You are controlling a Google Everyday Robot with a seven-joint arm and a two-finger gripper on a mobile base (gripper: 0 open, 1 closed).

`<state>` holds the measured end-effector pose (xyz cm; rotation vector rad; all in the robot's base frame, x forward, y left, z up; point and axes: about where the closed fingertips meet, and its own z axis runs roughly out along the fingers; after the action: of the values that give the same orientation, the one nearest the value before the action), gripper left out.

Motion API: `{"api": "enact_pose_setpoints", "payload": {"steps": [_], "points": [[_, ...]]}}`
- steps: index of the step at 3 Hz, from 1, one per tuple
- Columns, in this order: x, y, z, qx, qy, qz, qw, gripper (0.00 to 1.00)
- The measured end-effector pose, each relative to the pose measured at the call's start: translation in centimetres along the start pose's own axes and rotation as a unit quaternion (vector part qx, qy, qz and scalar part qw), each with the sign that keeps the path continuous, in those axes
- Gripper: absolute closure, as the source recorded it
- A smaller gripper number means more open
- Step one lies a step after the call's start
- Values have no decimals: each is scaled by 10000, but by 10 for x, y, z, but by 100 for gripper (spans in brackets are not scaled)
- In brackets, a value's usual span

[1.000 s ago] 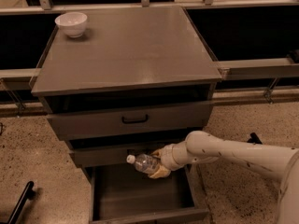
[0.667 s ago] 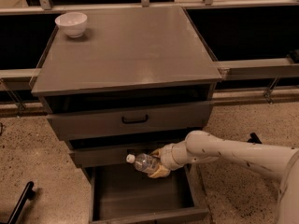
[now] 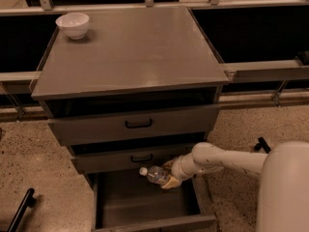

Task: Place blue plastic bottle into bottom drawer

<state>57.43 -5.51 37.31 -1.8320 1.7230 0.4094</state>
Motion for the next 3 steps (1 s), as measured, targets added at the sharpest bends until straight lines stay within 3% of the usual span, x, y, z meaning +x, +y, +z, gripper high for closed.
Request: {"api": "enact_pose_setpoints", "payload": {"steps": [1,2,3], "points": [[50,9,45,-276,-213,-244,9991,100],[87,36,92,-693,-612,-413,9949,100],[112,59,130,-1008,-811,-467,9905,93]]}}
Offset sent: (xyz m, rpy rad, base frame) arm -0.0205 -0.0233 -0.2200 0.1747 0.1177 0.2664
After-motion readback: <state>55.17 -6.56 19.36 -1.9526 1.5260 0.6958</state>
